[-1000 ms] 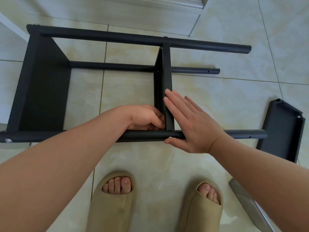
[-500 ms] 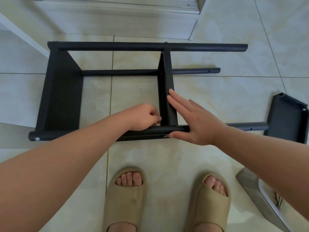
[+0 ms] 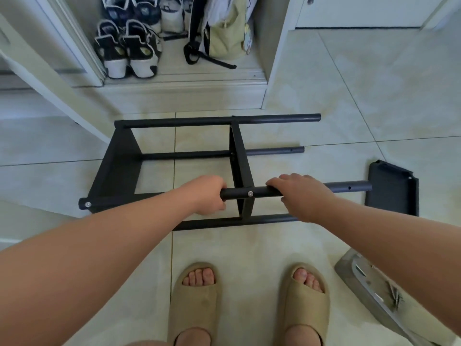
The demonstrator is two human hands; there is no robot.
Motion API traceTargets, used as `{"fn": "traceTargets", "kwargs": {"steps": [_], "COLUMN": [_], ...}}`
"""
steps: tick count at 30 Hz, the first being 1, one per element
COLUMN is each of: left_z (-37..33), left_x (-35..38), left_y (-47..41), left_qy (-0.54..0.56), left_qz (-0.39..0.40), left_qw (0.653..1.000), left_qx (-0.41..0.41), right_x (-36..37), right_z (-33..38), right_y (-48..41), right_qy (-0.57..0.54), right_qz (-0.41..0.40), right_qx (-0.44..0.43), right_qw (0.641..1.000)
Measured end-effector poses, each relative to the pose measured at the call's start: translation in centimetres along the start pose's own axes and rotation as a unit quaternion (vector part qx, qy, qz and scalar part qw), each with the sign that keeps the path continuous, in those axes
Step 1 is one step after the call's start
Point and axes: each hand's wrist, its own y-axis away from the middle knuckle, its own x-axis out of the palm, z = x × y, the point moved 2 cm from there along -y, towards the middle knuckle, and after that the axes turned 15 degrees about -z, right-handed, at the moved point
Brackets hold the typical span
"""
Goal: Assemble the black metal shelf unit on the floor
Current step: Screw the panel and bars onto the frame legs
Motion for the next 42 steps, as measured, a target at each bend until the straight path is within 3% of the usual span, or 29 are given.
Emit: {"fn": "traceTargets", "kwargs": {"steps": [6,17,21,26,30,37,42], "left_z": [-2.2,-5.9,-6.2,-5.4,-4.2,-2.3,-2.6], "left_x": [-5.4,-11.0,-10.7,-8.8,-7.9,-7.1,-6.8], "left_y": [1.5,5.6,5.7,4.5,2.7,0.3,0.6], "left_qy": [-0.017,-0.074,-0.047,-0.045,-0.056,-0.078,-0.051], "left_qz": [-0.097,-0.148,-0.15,-0.163,-0.163,-0.201,-0.231], "left_qw": [0.995,0.986,0.987,0.985,0.984,0.976,0.971], "left_qx": [-0.003,-0.003,-0.014,-0.023,-0.032,-0.029,-0.031], "right_x": [-5.0,-10.5,-10.4,-9.2,-8.3,-5.8,-5.9], "right_z": [-0.1,1.1,1.1,0.4,-0.1,-0.4,0.0], "right_y": [0.8,4.5,5.0,3.6,1.7,1.5,3.1], "right_qy": [0.012,0.054,0.068,0.051,-0.034,-0.098,-0.125], "right_qz": [-0.123,-0.209,-0.224,-0.217,-0.201,-0.051,-0.039], "right_qx": [0.05,0.072,0.095,0.124,0.144,0.095,0.086], "right_qw": [0.991,0.974,0.968,0.967,0.968,0.989,0.988]}}
